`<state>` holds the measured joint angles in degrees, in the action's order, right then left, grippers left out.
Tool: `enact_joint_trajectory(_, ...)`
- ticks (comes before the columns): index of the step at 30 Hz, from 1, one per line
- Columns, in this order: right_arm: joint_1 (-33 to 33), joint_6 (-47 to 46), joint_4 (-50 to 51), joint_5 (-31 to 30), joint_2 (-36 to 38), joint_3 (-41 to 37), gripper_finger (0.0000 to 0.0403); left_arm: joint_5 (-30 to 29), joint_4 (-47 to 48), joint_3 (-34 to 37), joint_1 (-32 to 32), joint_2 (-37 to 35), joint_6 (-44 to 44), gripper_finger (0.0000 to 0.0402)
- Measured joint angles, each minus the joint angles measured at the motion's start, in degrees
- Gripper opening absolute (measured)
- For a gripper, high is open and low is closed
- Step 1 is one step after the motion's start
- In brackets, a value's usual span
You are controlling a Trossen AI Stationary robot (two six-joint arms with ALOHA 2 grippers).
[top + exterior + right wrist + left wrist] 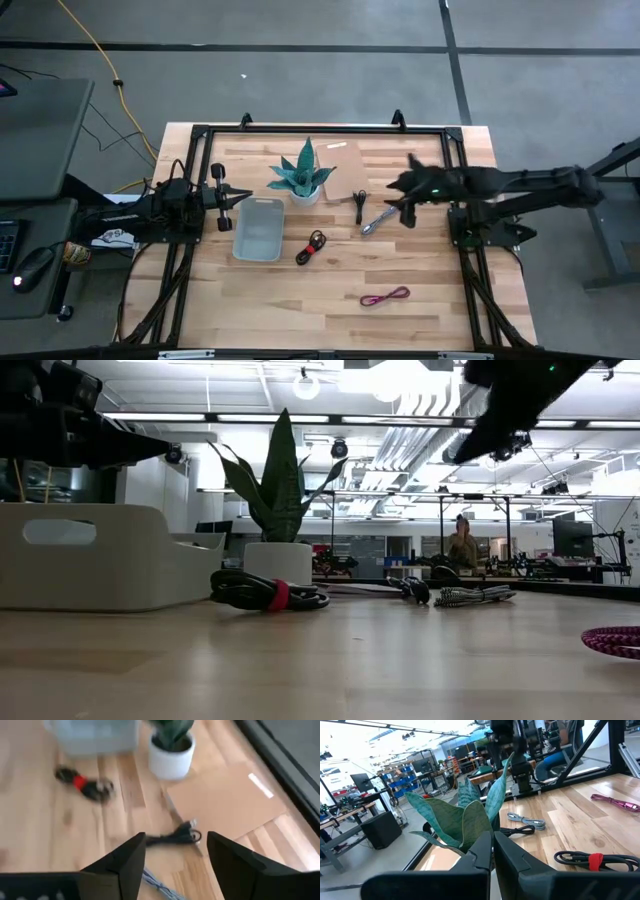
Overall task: Pick and place USB-C Cables
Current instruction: Put the white patterned into the bin
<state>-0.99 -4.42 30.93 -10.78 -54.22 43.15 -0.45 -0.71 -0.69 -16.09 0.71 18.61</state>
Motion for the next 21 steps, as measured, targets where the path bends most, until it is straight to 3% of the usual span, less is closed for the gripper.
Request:
enact_joint_trajectory(8,-0.2,4.9,1.6,5.4,-15.5,0.3,0.0206,0.0,0.0,0.0,0.0,0.0,0.0,0.0001)
enact_joint_trajectory(21,-0.2,11.7,1.9,4.8,-29.8,0.4,0.0206,0.0,0.0,0.0,0.0,0.0,0.0,0.0001)
